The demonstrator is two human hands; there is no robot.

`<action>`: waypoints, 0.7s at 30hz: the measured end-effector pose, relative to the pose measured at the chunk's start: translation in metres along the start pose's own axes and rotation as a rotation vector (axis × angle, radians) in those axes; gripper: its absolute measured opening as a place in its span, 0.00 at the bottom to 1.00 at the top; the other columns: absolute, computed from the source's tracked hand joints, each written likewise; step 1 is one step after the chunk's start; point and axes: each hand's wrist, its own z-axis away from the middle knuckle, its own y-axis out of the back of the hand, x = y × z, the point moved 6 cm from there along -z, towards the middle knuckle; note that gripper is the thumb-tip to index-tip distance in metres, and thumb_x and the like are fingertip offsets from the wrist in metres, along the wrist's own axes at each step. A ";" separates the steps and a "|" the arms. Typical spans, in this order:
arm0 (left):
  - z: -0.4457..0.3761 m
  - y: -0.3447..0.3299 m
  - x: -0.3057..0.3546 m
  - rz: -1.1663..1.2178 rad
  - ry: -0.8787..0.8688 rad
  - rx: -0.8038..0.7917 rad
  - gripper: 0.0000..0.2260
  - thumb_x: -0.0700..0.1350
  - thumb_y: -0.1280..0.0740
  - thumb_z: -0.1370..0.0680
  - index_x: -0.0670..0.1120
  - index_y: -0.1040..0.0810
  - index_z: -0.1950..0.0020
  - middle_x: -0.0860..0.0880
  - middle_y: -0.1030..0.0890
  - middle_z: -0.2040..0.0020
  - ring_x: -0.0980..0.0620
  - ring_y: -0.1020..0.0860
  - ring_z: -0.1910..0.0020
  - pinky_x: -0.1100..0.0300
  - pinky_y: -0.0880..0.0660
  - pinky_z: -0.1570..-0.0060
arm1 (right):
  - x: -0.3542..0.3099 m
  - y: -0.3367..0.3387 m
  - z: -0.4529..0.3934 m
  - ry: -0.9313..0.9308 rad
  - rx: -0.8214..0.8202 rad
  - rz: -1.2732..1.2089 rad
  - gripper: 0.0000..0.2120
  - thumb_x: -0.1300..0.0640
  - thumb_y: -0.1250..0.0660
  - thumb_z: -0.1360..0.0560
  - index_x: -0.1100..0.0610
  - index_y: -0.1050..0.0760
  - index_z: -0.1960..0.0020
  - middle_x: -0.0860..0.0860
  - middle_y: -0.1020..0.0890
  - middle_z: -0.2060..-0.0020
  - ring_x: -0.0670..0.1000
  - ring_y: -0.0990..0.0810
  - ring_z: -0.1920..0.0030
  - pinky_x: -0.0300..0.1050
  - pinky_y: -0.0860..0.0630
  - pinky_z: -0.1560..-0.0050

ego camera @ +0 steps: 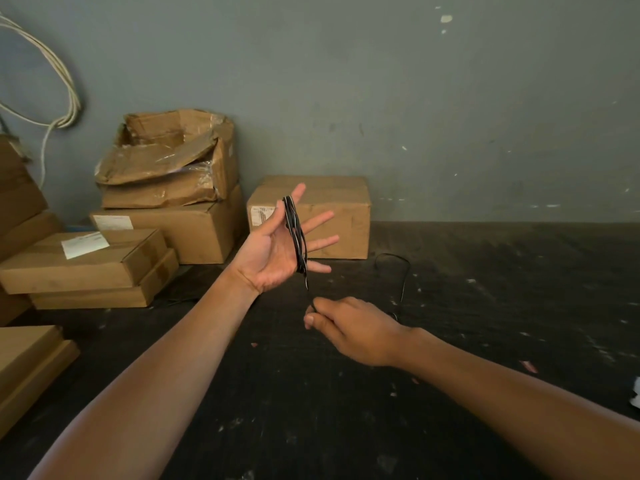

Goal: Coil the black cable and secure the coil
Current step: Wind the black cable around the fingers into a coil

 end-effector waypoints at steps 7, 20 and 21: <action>0.001 0.011 -0.013 -0.048 0.035 0.076 0.19 0.60 0.47 0.19 0.66 0.32 0.28 0.43 0.29 0.26 0.33 0.32 0.28 0.25 0.35 0.41 | -0.010 0.036 0.000 0.032 0.066 0.113 0.12 0.46 0.45 0.18 0.48 0.27 0.55 0.43 0.25 0.66 0.43 0.23 0.65 0.47 0.25 0.62; 0.014 0.005 -0.043 -0.182 0.221 -0.036 0.20 0.61 0.44 0.20 0.65 0.31 0.27 0.49 0.26 0.28 0.36 0.32 0.28 0.22 0.44 0.35 | -0.016 0.131 -0.012 0.053 0.189 0.080 0.12 0.49 0.33 0.22 0.42 0.29 0.64 0.37 0.24 0.72 0.37 0.27 0.73 0.29 0.32 0.70; 0.016 0.003 -0.046 -0.180 0.244 -0.047 0.20 0.60 0.44 0.20 0.64 0.30 0.28 0.47 0.27 0.27 0.36 0.31 0.28 0.22 0.45 0.34 | -0.017 0.138 -0.014 0.051 0.211 0.108 0.12 0.48 0.32 0.23 0.42 0.29 0.64 0.39 0.25 0.73 0.36 0.27 0.73 0.30 0.33 0.71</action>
